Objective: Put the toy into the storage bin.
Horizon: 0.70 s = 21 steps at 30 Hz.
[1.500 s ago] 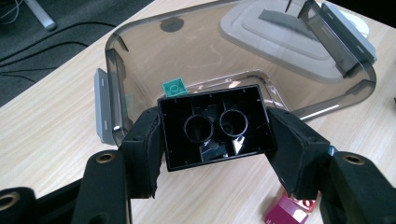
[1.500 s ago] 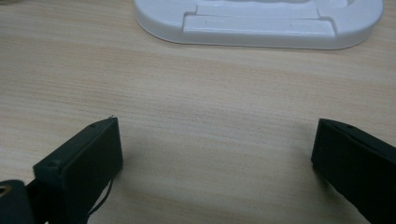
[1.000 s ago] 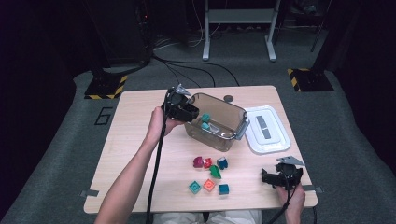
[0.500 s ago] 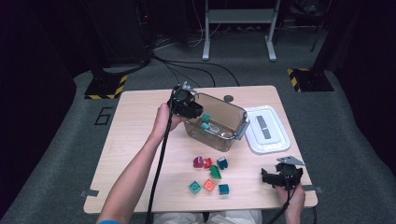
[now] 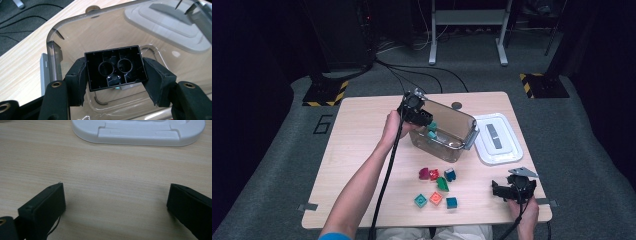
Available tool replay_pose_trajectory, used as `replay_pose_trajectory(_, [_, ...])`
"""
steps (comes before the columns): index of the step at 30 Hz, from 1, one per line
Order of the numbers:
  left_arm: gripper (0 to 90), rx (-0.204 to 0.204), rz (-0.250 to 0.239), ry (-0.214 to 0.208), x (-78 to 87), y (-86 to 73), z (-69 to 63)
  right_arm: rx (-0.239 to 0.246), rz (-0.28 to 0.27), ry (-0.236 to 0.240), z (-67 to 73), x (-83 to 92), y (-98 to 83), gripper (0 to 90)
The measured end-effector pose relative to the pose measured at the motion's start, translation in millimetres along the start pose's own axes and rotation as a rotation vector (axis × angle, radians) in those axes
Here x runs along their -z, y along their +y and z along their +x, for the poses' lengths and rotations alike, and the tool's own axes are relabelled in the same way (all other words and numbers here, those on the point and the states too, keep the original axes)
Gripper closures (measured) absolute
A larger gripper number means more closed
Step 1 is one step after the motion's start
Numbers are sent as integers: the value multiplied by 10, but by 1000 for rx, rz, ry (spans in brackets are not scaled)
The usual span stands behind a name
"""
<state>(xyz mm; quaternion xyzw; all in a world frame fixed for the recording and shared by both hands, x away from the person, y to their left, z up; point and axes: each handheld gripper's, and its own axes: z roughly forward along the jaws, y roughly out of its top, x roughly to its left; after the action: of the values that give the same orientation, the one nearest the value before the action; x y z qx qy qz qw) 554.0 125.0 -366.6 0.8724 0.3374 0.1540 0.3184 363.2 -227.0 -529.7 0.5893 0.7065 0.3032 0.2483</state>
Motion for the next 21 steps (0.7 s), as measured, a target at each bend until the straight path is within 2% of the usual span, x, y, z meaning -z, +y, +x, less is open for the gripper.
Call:
replay_pose_trajectory(5, [403,1,29,-1,-92,15,21,0,0,0,0,0,0,13])
replay_pose_trajectory(11, [394,17,31,-12,-142,41,33,0,0,0,-1,0,0,13])
replay_pose_trajectory(17, [264,32,13,-16,-92,32,3,-1,-1,1,0,0,0,13])
replay_pose_trajectory(21, [213,23,-5,-9,11,25,-29,-2,-4,-1,0,-1,-1,14])
